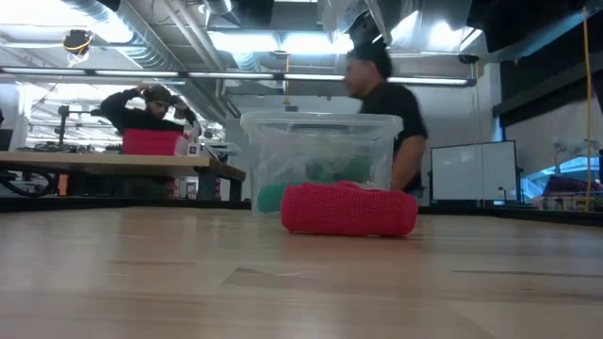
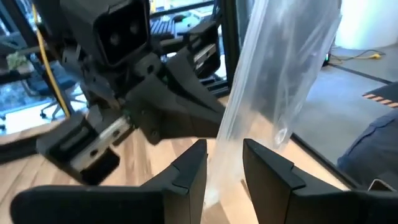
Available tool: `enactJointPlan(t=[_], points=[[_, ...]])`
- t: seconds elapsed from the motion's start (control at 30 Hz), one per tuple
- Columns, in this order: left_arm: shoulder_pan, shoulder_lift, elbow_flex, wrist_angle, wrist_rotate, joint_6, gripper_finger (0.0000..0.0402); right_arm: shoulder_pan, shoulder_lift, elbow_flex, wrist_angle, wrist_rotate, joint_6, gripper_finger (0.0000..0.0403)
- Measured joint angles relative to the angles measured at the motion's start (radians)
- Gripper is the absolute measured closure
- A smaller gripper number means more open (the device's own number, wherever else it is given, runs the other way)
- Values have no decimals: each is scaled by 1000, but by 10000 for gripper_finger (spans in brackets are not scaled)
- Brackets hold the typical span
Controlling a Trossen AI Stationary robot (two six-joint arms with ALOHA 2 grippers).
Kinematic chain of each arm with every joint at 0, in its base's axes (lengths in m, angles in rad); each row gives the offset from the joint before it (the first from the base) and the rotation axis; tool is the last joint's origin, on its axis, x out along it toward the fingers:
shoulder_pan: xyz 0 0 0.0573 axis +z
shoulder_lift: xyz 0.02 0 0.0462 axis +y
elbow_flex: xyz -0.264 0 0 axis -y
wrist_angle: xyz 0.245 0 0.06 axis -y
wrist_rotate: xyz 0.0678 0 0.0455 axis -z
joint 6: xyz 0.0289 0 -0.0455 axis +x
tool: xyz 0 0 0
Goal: Roll bandage
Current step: Open the transparent zip bag
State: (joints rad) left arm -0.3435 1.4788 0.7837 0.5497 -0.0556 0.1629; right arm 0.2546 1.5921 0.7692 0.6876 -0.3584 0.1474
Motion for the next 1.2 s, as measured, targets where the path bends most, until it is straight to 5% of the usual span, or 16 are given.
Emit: enactJointPlan(t=[0.27,1.2], points=[[-6,4,1,30,85,10,306,0,0,0,18,0,0,403],[-29,54,0,123,72,-52,306,0,0,0,18,134,-1,403]])
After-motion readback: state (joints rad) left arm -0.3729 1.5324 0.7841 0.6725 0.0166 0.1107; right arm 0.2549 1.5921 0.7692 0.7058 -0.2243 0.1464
